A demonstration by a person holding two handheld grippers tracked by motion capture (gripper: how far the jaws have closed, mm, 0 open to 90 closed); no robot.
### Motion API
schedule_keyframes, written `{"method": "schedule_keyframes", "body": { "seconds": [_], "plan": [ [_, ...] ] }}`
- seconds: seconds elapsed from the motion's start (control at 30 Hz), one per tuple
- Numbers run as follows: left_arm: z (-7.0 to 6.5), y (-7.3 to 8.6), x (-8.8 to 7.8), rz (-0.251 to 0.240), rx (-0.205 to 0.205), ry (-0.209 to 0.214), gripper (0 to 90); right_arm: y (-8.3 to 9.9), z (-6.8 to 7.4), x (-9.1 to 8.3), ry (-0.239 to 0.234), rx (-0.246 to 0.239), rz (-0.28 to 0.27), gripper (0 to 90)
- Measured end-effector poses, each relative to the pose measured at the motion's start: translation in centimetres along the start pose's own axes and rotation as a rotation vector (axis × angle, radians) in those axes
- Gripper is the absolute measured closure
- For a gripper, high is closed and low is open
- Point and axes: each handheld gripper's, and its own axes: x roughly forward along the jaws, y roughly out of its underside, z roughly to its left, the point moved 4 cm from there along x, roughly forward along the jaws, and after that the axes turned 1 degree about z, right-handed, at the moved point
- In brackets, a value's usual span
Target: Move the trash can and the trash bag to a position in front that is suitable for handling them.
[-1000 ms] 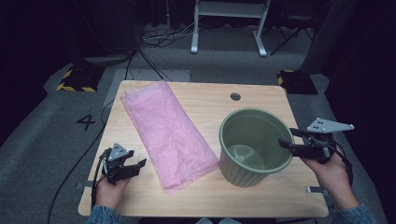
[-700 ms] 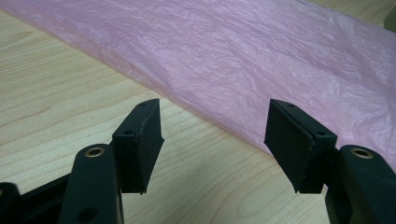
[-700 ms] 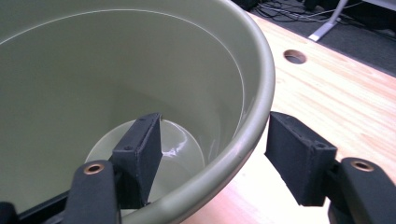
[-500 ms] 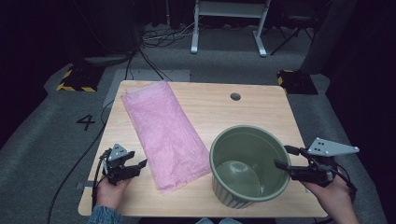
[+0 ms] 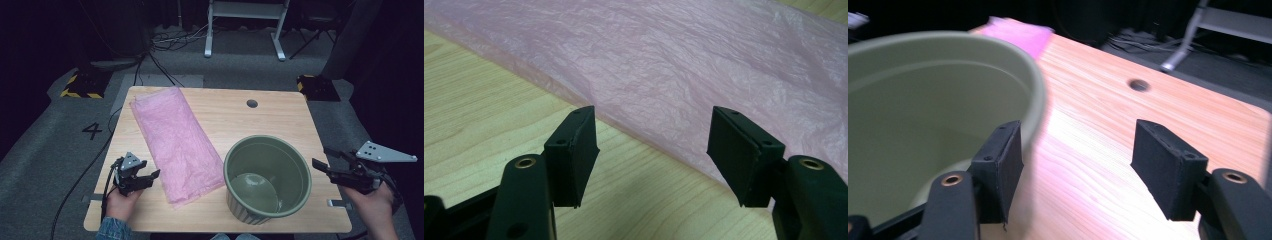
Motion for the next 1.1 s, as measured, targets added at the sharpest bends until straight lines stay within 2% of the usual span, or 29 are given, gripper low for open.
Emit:
{"method": "schedule_keyframes", "body": {
  "seconds": [0.1,0.2,0.3,0.37,0.5,0.6,0.67,0.8,0.9,1.03,1.1],
  "plan": [
    [0.1,-0.2,-0.1,0.007,0.006,-0.007,36.2,1.2,-1.5,-0.2,0.039,0.025,0.020,36.7],
    [0.4,-0.2,0.0,0.009,-0.012,-0.012,35.9,2.9,-3.0,0.1,0.071,0.078,0.025,35.6],
    [0.9,0.1,0.5,0.051,-0.071,-0.031,35.2,5.1,-3.9,1.4,0.080,0.116,0.050,35.2],
    [1.2,0.3,0.9,0.073,-0.096,-0.027,35.1,6.6,-4.3,2.5,0.105,0.108,0.083,35.2],
    [1.1,0.5,1.4,0.103,-0.071,-0.036,35.2,9.4,-4.4,4.8,0.129,0.094,0.151,35.2],
    [1.1,0.4,1.6,0.111,-0.068,-0.034,35.2,11.1,-4.3,6.6,0.136,0.097,0.193,35.3],
    [1.2,0.5,1.8,0.115,-0.078,-0.033,35.2,12.2,-4.0,7.8,0.133,0.090,0.219,35.7],
    [1.6,0.4,1.9,0.123,-0.100,-0.042,35.1,13.7,-3.5,9.7,0.156,0.033,0.274,38.3],
    [2.1,0.1,2.0,0.118,-0.117,-0.048,34.8,14.5,-3.3,10.8,0.157,0.026,0.309,38.2],
    [2.7,-0.5,2.4,0.119,-0.140,-0.053,35.0,14.6,-3.4,11.6,0.133,0.060,0.279,36.2],
    [3.1,-1.0,2.5,0.121,-0.150,-0.063,34.7,14.8,-3.6,11.9,0.127,0.090,0.242,33.0]
  ]
}}
